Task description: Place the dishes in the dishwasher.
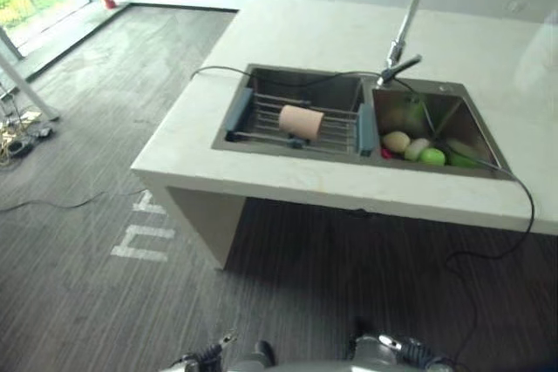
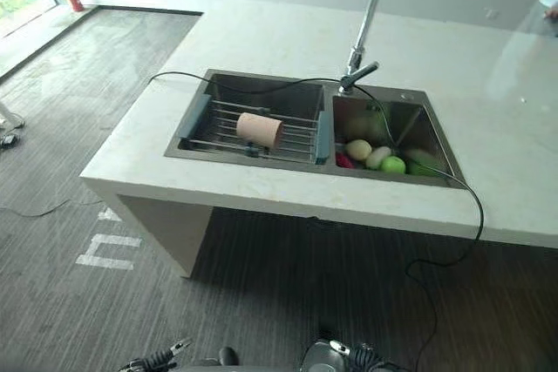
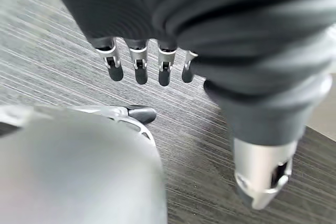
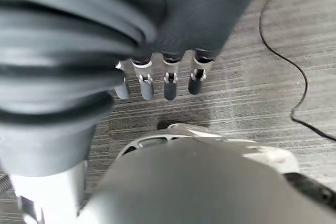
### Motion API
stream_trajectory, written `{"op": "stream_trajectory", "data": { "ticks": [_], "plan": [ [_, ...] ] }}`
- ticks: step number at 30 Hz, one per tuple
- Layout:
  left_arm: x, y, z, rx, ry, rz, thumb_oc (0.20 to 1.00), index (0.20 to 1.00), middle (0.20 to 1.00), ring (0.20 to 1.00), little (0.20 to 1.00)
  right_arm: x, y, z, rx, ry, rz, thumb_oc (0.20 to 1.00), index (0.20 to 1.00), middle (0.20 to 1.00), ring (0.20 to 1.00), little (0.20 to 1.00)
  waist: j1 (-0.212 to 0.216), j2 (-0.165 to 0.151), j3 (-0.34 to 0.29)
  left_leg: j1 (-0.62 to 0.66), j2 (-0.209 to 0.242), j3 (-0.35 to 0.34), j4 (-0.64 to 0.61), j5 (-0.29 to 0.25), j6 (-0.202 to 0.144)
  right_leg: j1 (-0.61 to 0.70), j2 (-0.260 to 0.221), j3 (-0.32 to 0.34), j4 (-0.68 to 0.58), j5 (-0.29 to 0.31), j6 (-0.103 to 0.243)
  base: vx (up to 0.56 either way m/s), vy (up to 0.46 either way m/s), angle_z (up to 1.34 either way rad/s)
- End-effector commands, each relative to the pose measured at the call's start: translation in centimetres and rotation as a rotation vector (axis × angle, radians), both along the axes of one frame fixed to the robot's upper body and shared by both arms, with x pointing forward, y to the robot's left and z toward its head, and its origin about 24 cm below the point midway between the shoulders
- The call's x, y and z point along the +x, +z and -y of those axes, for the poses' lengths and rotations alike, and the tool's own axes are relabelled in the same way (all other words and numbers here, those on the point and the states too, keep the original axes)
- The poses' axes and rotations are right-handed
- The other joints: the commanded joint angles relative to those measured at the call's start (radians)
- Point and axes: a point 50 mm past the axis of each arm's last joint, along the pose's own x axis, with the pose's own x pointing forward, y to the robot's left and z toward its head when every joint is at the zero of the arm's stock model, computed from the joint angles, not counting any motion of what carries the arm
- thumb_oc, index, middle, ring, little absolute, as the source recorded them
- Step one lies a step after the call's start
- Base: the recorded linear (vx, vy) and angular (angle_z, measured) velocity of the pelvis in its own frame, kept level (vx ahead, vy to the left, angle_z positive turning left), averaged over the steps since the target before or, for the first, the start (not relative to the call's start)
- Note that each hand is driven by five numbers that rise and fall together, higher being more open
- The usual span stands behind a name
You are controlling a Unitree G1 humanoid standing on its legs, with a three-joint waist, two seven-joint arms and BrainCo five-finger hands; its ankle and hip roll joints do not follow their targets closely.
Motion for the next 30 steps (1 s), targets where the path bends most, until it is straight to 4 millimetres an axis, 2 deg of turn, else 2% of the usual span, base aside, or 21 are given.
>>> {"op": "stream_trajectory", "data": {
  "ticks": [1, 5, 6, 7, 8, 9, 11, 12, 13, 14, 16, 17, 19, 20, 25, 30],
  "plan": [
    [2.0, 0.1, 1.4, -0.04, 0.006, 0.06, 1.0, 1.0, 1.0, 1.0, 1.0, 1.1, 0.4, 0.4, -0.01, 0.032, 0.028, 1.0, 1.0, 1.0, 1.0, 1.0, -0.002, 0.032, 0.034, -0.011, 0.002, -0.001, 0.17, -0.115, 0.007, 0.065, 0.065, -0.011, -0.009, 0.017, -0.05, 0.15, -0.217, 0.1],
    [1.6, -0.1, 2.1, -0.021, 0.044, 0.065, 1.0, 1.0, 1.0, 1.0, 1.0, 1.5, 0.5, 0.3, -0.008, 0.069, 0.02, 1.0, 1.0, 1.0, 1.0, 1.0, -0.002, 0.021, 0.023, -0.011, 0.035, 0.012, 0.257, -0.139, -0.021, 0.117, 0.084, -0.038, -0.048, -0.004, -0.086, 0.15, -0.19, 0.0],
    [1.5, -0.2, 2.2, -0.021, 0.051, 0.068, 1.0, 1.0, 1.0, 1.0, 1.0, 1.6, 0.5, 0.3, -0.009, 0.078, 0.02, 1.0, 1.0, 1.0, 1.0, 1.0, 0.0, 0.019, 0.022, -0.021, 0.042, 0.009, 0.289, -0.13, -0.027, 0.125, 0.088, -0.039, -0.055, -0.006, -0.092, 0.17, -0.231, 0.0],
    [1.2, -0.2, 2.4, -0.021, 0.073, 0.081, 1.0, 1.0, 1.0, 1.0, 1.0, 1.9, 0.6, 0.3, -0.017, 0.107, 0.019, 1.0, 1.0, 1.0, 1.0, 1.0, 0.01, 0.012, 0.022, -0.076, 0.062, -0.016, 0.411, -0.081, -0.045, 0.15, 0.102, -0.035, -0.075, -0.016, -0.115, 0.13, -0.194, -0.01],
    [1.2, -0.2, 2.4, -0.022, 0.078, 0.085, 1.0, 1.0, 1.0, 1.0, 1.0, 1.9, 0.6, 0.3, -0.023, 0.115, 0.018, 1.0, 1.0, 1.0, 1.0, 1.0, 0.015, 0.014, 0.027, -0.097, 0.072, -0.025, 0.454, -0.062, -0.053, 0.162, 0.109, -0.032, -0.082, -0.021, -0.123, 0.18, -0.229, -0.06],
    [1.4, -0.2, 2.4, -0.023, 0.081, 0.095, 1.0, 1.0, 1.0, 1.0, 1.0, 1.9, 0.7, 0.6, -0.037, 0.115, 0.011, 1.0, 1.0, 1.0, 1.0, 1.0, 0.027, 0.011, 0.029, -0.157, 0.085, -0.047, 0.517, -0.017, -0.064, 0.189, 0.118, -0.03, -0.102, -0.029, -0.139, 0.1, -0.11, -0.12],
    [1.5, -0.2, 2.4, -0.025, 0.075, 0.098, 1.0, 1.0, 1.0, 1.0, 1.0, 1.8, 0.7, 0.8, -0.042, 0.107, 0.008, 1.0, 1.0, 1.0, 1.0, 1.0, 0.032, 0.013, 0.03, -0.179, 0.084, -0.053, 0.516, -0.016, -0.064, 0.201, 0.122, -0.028, -0.11, -0.032, -0.14, 0.11, -0.023, -0.15],
    [1.6, -0.2, 2.6, -0.027, 0.055, 0.098, 1.0, 1.0, 1.0, 1.0, 1.0, 1.7, 0.7, 1.3, -0.049, 0.089, 0.002, 1.0, 1.0, 1.0, 1.0, 1.0, 0.041, 0.02, 0.028, -0.187, 0.08, -0.049, 0.435, -0.025, -0.062, 0.224, 0.127, -0.03, -0.13, -0.037, -0.131, 0.15, 0.047, -0.14],
    [1.6, -0.2, 2.6, -0.026, 0.052, 0.097, 1.0, 1.0, 1.0, 1.0, 1.0, 1.7, 0.7, 1.4, -0.051, 0.087, 0.001, 1.0, 1.0, 1.0, 1.0, 1.0, 0.041, 0.022, 0.026, -0.183, 0.079, -0.046, 0.412, -0.028, -0.062, 0.227, 0.128, -0.031, -0.134, -0.037, -0.129, 0.23, 0.149, -0.14],
    [1.5, -0.2, 2.7, -0.028, 0.052, 0.091, 1.0, 1.0, 1.0, 1.0, 1.0, 1.6, 0.8, 1.7, -0.056, 0.078, 0.003, 1.0, 1.0, 1.0, 1.0, 1.0, 0.046, 0.039, 0.023, -0.176, 0.093, -0.047, 0.256, 0.013, -0.083, 0.242, 0.139, -0.028, -0.147, -0.041, -0.117, 0.14, 0.128, -0.01],
    [1.4, -0.2, 2.7, -0.03, 0.049, 0.087, 1.0, 1.0, 1.0, 1.0, 1.0, 1.5, 0.7, 1.7, -0.057, 0.071, 0.005, 1.0, 1.0, 1.0, 1.0, 1.0, 0.049, 0.048, 0.024, -0.177, 0.099, -0.053, 0.197, 0.039, -0.096, 0.25, 0.142, -0.023, -0.152, -0.043, -0.112, 0.13, 0.148, 0.01],
    [1.4, -0.3, 2.8, -0.028, 0.034, 0.085, 1.0, 1.0, 1.0, 1.0, 1.0, 1.3, 0.7, 1.7, -0.051, 0.056, 0.009, 1.0, 1.0, 1.0, 1.0, 1.0, 0.047, 0.059, 0.023, -0.169, 0.124, -0.038, 0.124, 0.084, -0.112, 0.264, 0.14, -0.033, -0.154, -0.051, -0.107, 0.13, 0.192, -0.05],
    [1.7, -0.2, 2.7, -0.017, 0.033, 0.099, 1.0, 1.0, 1.0, 1.0, 1.0, 1.0, 0.6, 1.8, -0.046, 0.049, 0.01, 1.0, 1.0, 1.0, 1.0, 1.0, 0.039, 0.065, 0.015, -0.147, 0.14, -0.008, 0.078, 0.103, -0.122, 0.27, 0.134, -0.053, -0.152, -0.055, -0.103, 0.11, 0.237, -0.06],
    [2.5, 0.0, 2.5, -0.009, 0.068, 0.137, 1.0, 1.0, 1.0, 1.0, 1.0, 0.6, 0.5, 1.5, -0.047, 0.072, 0.006, 1.0, 1.0, 1.0, 1.0, 1.0, 0.033, 0.072, 0.004, -0.11, 0.127, -0.002, 0.04, 0.097, -0.115, 0.272, 0.119, -0.069, -0.147, -0.058, -0.097, 0.09, 0.256, -0.02],
    [3.0, 0.4, 1.4, -0.003, 0.207, 0.198, 1.0, 1.0, 1.0, 1.0, 1.0, -0.4, 0.1, 1.0, -0.035, 0.042, -0.014, 1.0, 1.0, 1.0, 1.0, 1.0, 0.048, 0.08, -0.011, -0.067, 0.077, -0.04, 0.013, 0.067, -0.092, 0.275, 0.103, -0.067, -0.14, -0.056, -0.088, 0.07, 0.146, 0.05],
    [2.5, 0.6, -0.2, 0.026, 0.32, 0.211, 1.0, 1.0, 1.0, 1.0, 1.0, -0.3, 0.1, 1.0, -0.027, 0.013, 0.005, 1.0, 1.0, 1.0, 1.0, 1.0, 0.059, 0.08, -0.019, -0.051, 0.047, -0.062, 0.007, 0.043, -0.066, 0.27, 0.096, -0.048, -0.134, -0.054, -0.079, 0.05, 0.075, 0.05]
  ]
}}
